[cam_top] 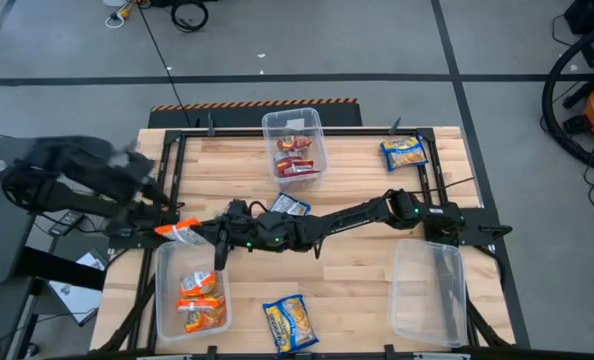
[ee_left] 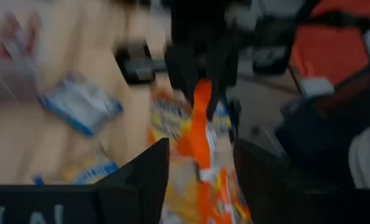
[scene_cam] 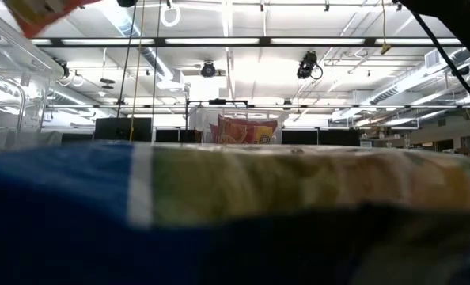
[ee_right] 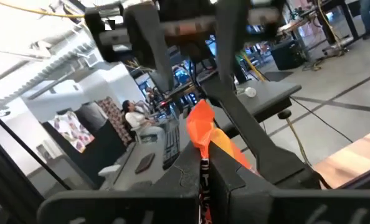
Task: Sort Maruchan noodles
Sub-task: Put the orange noodle pack into the bottom left transparent bin
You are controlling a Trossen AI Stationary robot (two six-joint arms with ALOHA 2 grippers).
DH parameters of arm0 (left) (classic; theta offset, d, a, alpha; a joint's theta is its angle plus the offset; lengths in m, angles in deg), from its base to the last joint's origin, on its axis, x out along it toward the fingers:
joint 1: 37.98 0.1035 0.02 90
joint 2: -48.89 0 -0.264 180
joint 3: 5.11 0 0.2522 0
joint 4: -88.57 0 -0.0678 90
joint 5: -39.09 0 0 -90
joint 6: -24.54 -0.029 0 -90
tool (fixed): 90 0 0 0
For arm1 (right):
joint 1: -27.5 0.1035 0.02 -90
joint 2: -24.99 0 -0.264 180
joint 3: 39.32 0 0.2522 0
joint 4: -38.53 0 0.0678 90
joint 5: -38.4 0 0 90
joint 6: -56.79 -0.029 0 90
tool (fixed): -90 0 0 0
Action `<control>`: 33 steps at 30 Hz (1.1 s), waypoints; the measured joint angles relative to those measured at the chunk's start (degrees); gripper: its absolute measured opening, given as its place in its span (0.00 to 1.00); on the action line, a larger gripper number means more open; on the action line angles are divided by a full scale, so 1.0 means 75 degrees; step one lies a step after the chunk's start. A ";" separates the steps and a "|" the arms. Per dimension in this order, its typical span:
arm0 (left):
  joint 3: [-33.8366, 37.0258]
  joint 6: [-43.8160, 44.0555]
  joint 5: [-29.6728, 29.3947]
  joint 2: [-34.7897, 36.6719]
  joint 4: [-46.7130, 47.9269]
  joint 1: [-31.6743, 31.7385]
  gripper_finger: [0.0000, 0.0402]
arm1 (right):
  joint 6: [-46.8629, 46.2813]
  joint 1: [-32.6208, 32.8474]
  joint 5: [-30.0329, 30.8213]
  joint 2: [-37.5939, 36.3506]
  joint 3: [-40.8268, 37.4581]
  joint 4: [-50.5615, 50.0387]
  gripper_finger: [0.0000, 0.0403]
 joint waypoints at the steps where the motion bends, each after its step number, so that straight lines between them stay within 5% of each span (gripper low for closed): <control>1: 0.0152 0.0007 0.0085 -0.0080 0.0044 -0.0001 0.49 | 0.0068 -0.0018 -0.0017 0.0002 0.0000 0.0027 0.03; 8: 0.0741 -0.0557 0.0301 -0.0399 0.0215 -0.0055 0.72 | -0.0102 -0.0061 0.0117 0.0003 -0.0006 -0.0025 0.03; 15: 0.0742 -0.0919 0.0242 -0.0726 0.0173 -0.0197 0.72 | 0.0024 -0.0085 0.0272 0.0009 -0.0012 0.0143 0.03; 20: 0.0742 -0.0768 0.0302 -0.0988 0.0226 -0.0234 0.55 | 0.0097 -0.0093 0.0347 0.0009 -0.0012 0.0330 0.03; 28: 0.0736 -0.0715 0.0444 -0.1111 0.0306 -0.0234 0.06 | 0.0378 -0.0089 0.0341 0.0009 -0.0012 0.0349 0.09; 33: 0.0361 -0.0515 0.0818 -0.1112 0.0676 -0.0237 0.04 | 0.0662 -0.0060 0.0265 -0.0013 -0.0012 0.0344 0.28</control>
